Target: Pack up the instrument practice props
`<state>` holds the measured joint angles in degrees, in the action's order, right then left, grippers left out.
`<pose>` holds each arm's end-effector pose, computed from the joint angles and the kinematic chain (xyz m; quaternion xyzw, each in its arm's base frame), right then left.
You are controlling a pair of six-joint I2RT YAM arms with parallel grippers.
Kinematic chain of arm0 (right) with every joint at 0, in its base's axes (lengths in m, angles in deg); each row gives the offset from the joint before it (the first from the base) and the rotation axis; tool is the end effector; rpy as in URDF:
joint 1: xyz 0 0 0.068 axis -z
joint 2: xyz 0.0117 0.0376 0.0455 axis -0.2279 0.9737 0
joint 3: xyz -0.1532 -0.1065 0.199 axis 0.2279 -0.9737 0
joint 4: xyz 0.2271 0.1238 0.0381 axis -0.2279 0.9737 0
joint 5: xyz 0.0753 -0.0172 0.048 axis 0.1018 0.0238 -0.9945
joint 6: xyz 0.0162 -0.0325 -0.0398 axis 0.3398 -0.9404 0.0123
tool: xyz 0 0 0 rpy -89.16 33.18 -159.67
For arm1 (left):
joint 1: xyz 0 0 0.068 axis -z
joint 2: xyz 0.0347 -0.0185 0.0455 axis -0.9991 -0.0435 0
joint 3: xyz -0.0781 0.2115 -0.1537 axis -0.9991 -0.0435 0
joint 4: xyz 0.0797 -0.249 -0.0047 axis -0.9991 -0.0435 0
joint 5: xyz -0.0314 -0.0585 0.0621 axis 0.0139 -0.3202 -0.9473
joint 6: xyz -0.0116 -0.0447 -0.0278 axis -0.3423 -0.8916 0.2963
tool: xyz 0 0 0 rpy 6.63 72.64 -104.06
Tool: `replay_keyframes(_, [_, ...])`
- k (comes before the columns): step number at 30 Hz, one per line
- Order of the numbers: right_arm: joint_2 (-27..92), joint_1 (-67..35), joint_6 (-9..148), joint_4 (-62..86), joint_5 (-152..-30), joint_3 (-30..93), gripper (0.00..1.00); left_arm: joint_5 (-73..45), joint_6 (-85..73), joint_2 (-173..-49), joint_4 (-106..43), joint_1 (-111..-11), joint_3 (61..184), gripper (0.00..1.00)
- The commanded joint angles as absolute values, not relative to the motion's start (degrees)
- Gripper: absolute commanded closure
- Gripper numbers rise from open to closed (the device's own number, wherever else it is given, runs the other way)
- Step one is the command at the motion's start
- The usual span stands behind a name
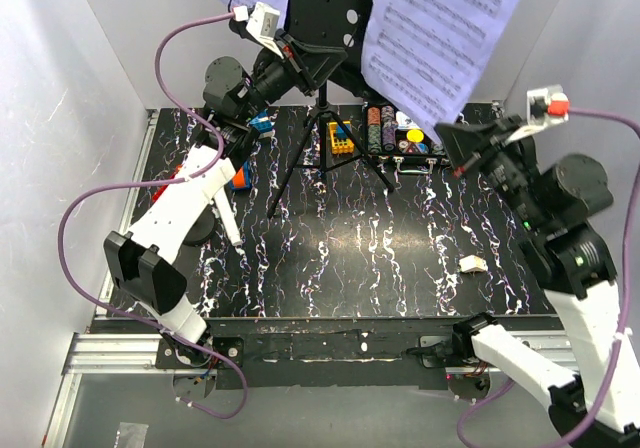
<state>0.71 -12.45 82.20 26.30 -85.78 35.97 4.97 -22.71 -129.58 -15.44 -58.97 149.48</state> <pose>0.1224 0.0604 0.5180 -0.0503 0.6070 0.3161 0.7274 0.3209 -0.1932 0.4999 0.1999 0.5342 -0.4987 0.6526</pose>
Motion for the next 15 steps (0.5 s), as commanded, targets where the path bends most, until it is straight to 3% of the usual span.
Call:
replay_keyframes(1, [-7.68,-12.31,78.43,30.75,-84.06,30.88,0.99,4.42,-22.06,-125.78,-14.28,-58.77,148.79,1.00])
replay_keyframes(12, [-23.07,-12.40,83.34,40.34,-81.88,18.31,0.99,2.32,-22.06,-125.87,-13.49,-58.77,146.77,0.99])
replay_keyframes(13, [-24.21,-12.31,83.96,40.69,-81.34,17.17,0.99,1.97,-21.97,-125.52,-13.14,-58.77,146.33,0.90])
replay_keyframes(15, [-26.49,-12.31,85.10,42.10,-79.50,14.88,0.99,1.53,-22.06,-124.82,-12.87,-58.77,145.54,0.60])
